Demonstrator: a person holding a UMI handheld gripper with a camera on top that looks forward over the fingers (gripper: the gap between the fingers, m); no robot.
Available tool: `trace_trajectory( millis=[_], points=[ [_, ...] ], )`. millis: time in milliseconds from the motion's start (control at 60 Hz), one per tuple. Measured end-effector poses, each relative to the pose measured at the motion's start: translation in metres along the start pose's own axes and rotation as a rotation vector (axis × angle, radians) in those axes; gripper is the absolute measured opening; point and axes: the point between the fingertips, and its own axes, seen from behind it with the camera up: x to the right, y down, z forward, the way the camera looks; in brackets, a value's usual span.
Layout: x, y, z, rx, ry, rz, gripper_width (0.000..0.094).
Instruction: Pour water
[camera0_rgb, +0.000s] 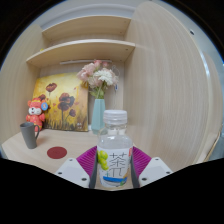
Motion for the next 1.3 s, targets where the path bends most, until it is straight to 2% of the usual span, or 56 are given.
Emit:
trace_trajectory(
  millis=[83, 117, 350, 467, 667, 733, 933, 1167, 1300],
  points=[
    [0.000, 0.000, 0.000, 0.000, 0.014, -0.009, 0.0406],
    [0.000, 0.000, 0.001, 0.000, 0.026, -0.016, 0.0397],
    [-0.015, -0.008, 0.005, -0.018, 0.065, -0.142, 0.0396],
    [-0.053, -0.032, 0.014, -0.010, 0.043, -0.305, 0.0395],
    [-0.143, -0.084, 0.032, 0.058, 0.004, -0.755, 0.0396],
    [-0.170, -0.095, 0.038, 0.088, 0.006, -0.934, 0.0396],
    [-0.242, -0.120, 0.051, 0.285, 0.046, -1.483, 0.0394],
    [-0.290, -0.123, 0.059, 0.439, 0.076, -1.927, 0.0394],
    [-0.309, -0.130, 0.058, 0.562, 0.126, -2.151, 0.0393]
  ],
)
